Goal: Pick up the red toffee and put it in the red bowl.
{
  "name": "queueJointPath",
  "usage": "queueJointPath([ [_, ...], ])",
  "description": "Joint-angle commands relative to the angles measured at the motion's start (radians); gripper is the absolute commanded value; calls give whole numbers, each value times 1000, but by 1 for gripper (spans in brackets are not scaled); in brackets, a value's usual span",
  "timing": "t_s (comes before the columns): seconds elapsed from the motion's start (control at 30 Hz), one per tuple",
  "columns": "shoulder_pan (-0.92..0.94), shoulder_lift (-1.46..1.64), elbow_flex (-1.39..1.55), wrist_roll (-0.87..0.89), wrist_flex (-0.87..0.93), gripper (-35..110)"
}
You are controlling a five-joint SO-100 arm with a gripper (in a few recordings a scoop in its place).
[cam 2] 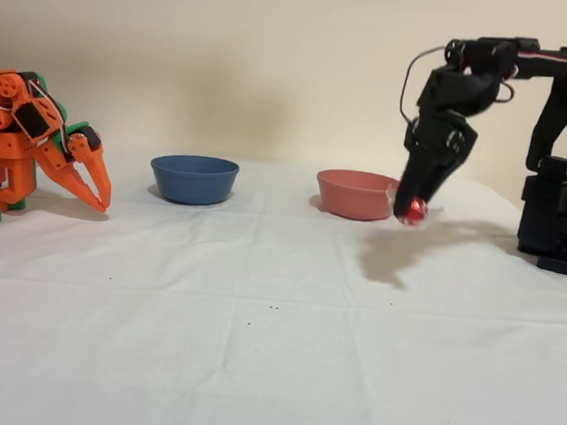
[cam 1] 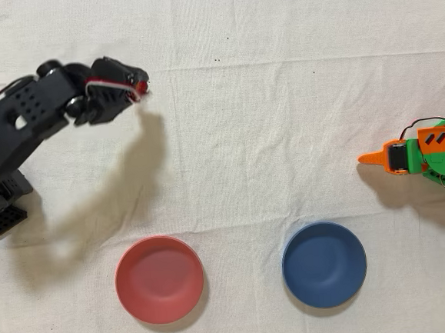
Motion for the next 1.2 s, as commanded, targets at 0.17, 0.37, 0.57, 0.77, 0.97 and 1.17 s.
queueJointPath([
  [0.17,215,272,-8,-133,69,8],
  [0.37,411,354,5,-245,66,8],
  [0.57,600,391,12,-314,37,9],
  [0.77,781,442,109,-365,-31,9],
  [0.97,957,472,247,-416,-149,9],
  [1.17,1060,443,336,-445,-273,9],
])
